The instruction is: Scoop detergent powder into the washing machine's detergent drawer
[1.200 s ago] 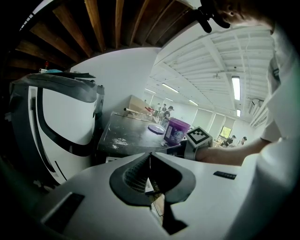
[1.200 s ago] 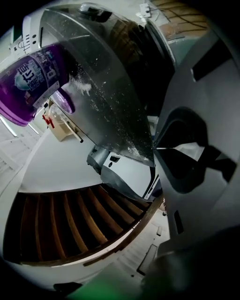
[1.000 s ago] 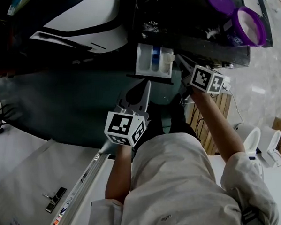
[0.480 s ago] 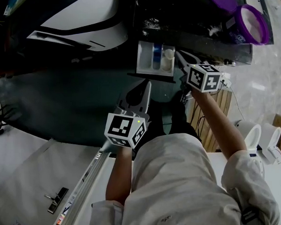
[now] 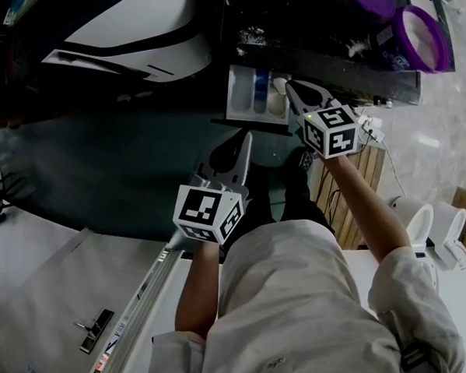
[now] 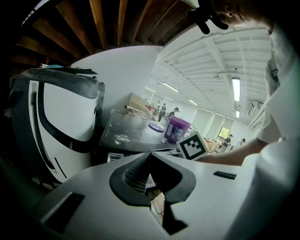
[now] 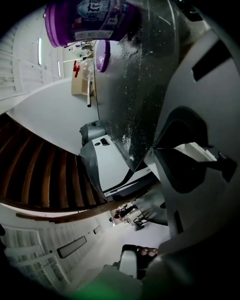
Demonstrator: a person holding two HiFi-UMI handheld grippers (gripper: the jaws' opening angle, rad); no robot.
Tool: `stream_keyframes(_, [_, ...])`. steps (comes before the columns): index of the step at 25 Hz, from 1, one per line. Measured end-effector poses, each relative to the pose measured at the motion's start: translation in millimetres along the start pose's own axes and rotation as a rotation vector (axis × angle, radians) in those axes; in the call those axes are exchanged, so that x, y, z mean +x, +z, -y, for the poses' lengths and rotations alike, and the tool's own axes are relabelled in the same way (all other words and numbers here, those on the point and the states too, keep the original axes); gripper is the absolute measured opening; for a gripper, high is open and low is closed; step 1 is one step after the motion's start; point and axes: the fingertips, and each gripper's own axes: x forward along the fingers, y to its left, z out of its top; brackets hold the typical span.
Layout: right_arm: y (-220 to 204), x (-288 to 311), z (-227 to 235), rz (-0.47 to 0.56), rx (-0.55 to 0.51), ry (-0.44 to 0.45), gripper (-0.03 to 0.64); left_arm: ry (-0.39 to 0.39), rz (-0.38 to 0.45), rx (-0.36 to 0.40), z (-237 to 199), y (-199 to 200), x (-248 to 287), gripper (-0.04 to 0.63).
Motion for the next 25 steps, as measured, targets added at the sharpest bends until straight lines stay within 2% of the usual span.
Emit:
stream_keyframes(7, [1.9,2.2,-9.9,-0.016,-0.174,-0.008,0.009,0.001,0.001,-0.001,0.5,-1.4,-0.2,0.020])
stream_keyframes(15, [1.6,3.5,-14.6,-0.020,-0.278,-0.021,0.009,0.010,0.001,-0.004,-1.1,-2.7,-2.8,0.020])
stream_keyframes(21, [-2.0,4.6,-26.0,-0.034,-0.477,-0.044,0.009,0.017,0.001,-0.008,-3.7,-3.3,-3.8,0.020])
stream_keyframes(25, [-6.7,4.7,-31.7,-0.042,-0.564,-0.049,0.009,0.016,0.000,-0.007,-3.8,-3.3,-4.1,0.020])
